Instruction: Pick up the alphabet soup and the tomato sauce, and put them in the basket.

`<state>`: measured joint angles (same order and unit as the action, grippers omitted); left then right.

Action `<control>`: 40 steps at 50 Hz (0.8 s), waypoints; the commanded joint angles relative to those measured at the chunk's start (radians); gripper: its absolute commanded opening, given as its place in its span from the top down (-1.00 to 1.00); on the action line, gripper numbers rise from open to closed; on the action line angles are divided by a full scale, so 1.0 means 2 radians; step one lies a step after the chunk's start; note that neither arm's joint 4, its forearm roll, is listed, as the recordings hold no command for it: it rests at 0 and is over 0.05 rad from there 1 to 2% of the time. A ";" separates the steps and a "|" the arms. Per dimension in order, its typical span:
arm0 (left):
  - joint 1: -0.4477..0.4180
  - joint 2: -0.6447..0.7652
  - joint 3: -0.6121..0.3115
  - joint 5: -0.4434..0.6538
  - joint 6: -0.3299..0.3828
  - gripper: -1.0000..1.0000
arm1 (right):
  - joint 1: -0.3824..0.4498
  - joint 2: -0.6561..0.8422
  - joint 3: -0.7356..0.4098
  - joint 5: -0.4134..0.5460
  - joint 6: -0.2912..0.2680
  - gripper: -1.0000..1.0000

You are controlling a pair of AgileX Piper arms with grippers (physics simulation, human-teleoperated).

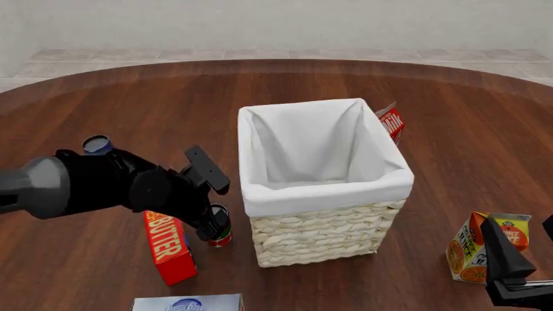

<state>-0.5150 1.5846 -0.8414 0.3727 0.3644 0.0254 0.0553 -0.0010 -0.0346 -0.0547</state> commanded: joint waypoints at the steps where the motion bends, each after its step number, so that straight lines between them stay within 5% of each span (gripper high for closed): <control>1: 0.002 0.009 -0.002 -0.005 0.001 -1.00 | 0.000 0.004 0.000 -0.004 0.001 -1.00; 40: -0.005 0.019 0.004 -0.020 -0.014 -1.00 | -0.001 0.010 0.000 -0.010 0.001 -1.00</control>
<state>-0.5171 1.6212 -0.8370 0.3384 0.3466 0.0238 0.0754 -0.0008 -0.0546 -0.0523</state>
